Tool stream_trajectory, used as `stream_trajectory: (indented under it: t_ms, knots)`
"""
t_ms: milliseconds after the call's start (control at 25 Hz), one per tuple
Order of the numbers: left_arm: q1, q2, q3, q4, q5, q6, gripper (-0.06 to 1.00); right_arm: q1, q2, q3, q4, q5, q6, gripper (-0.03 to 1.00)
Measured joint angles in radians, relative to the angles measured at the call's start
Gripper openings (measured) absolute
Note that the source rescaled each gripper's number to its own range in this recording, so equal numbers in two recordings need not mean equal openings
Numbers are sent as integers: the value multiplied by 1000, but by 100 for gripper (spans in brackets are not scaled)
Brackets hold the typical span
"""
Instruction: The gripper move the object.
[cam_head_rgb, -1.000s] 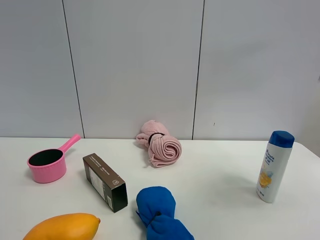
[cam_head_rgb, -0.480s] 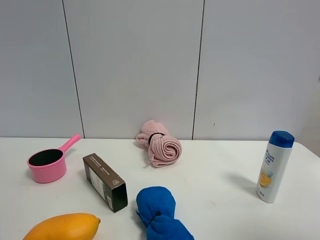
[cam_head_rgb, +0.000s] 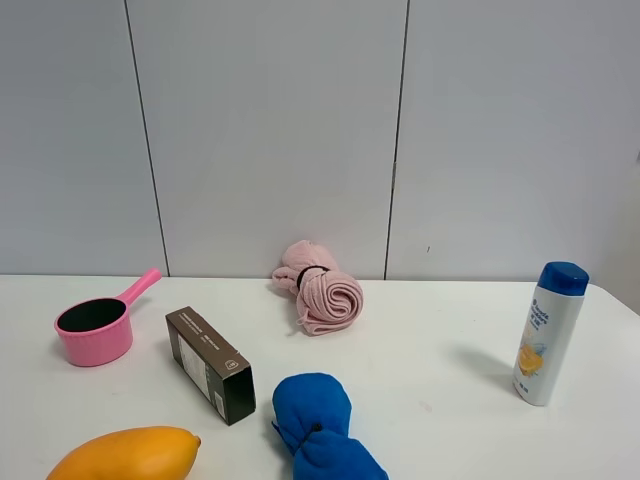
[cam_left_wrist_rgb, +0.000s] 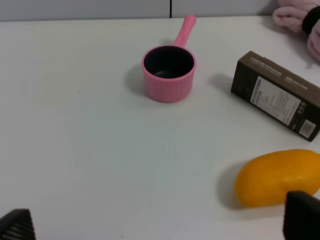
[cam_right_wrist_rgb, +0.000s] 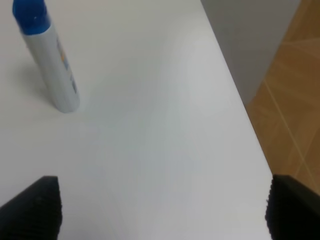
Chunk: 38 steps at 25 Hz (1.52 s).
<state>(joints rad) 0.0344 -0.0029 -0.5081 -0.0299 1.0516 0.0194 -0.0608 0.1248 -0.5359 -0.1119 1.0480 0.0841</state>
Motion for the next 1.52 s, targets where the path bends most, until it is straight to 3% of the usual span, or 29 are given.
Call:
stream_trajectory:
  t_ms: [320, 1520]
  knots:
    - [0, 0, 0, 0, 0, 0, 100, 0, -127, 29, 7, 1, -57, 72]
    - [0, 0, 0, 0, 0, -1, 100, 0, -128, 34, 0, 1, -56, 72]
